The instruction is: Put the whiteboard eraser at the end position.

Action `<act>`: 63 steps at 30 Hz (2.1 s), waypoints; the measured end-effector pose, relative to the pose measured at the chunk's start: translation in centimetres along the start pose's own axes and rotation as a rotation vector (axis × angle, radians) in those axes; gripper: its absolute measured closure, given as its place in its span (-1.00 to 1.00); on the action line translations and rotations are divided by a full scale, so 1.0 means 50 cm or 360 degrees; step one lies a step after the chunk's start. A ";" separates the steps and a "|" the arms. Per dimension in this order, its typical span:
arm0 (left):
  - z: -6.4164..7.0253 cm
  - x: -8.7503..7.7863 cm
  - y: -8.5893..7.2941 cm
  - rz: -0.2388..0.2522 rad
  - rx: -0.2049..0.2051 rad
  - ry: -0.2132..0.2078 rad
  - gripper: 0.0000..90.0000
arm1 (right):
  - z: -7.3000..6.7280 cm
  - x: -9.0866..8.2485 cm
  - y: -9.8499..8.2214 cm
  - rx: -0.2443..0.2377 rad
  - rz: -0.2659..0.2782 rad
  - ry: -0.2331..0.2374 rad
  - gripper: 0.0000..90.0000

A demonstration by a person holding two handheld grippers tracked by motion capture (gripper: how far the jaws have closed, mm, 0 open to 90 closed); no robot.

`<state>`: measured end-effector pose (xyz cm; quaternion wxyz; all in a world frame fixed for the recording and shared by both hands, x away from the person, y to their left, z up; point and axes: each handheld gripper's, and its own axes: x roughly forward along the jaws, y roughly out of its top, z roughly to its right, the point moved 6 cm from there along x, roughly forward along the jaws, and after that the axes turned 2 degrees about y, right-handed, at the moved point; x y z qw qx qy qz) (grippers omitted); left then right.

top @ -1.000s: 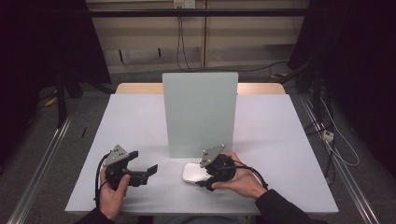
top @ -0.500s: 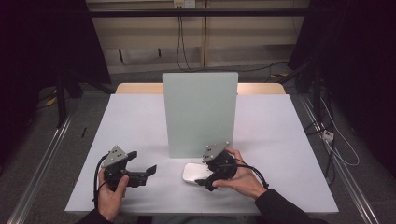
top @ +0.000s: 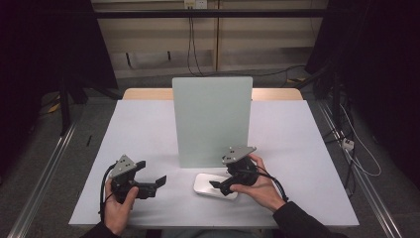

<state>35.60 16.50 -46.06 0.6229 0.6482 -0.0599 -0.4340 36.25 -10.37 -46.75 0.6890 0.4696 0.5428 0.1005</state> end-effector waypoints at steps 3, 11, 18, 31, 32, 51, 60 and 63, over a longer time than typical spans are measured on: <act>-0.001 0.000 0.000 -0.0004 0.0004 0.0008 -0.91 | 0.008 -0.008 -0.006 0.0037 0.0018 -0.0052 -0.82; -0.001 0.000 0.000 -0.0010 0.0008 0.0022 -0.91 | 0.029 -0.037 -0.017 0.0146 0.0108 -0.0173 -0.82; -0.002 0.000 -0.001 -0.0013 -0.0002 0.0040 -0.90 | 0.044 -0.065 -0.033 0.0217 0.0146 -0.0269 -0.81; -0.007 -0.002 0.000 -0.0002 -0.0039 0.0051 -0.90 | 0.069 -0.117 -0.079 0.0332 0.0204 -0.0414 -0.81; -0.007 -0.002 0.000 -0.0001 -0.0040 0.0049 -0.90 | 0.070 -0.122 -0.082 0.0340 0.0205 -0.0425 -0.81; -0.011 -0.006 -0.001 0.0009 -0.0063 0.0070 -0.90 | 0.106 -0.210 -0.180 0.0534 0.0267 -0.0676 -0.81; -0.011 -0.008 0.001 0.0017 -0.0053 0.0076 -0.90 | 0.109 -0.222 -0.187 0.0586 0.0326 -0.0694 -0.81; -0.011 -0.007 0.000 0.0013 -0.0055 0.0076 -0.90 | 0.110 -0.222 -0.186 0.0586 0.0330 -0.0689 -0.81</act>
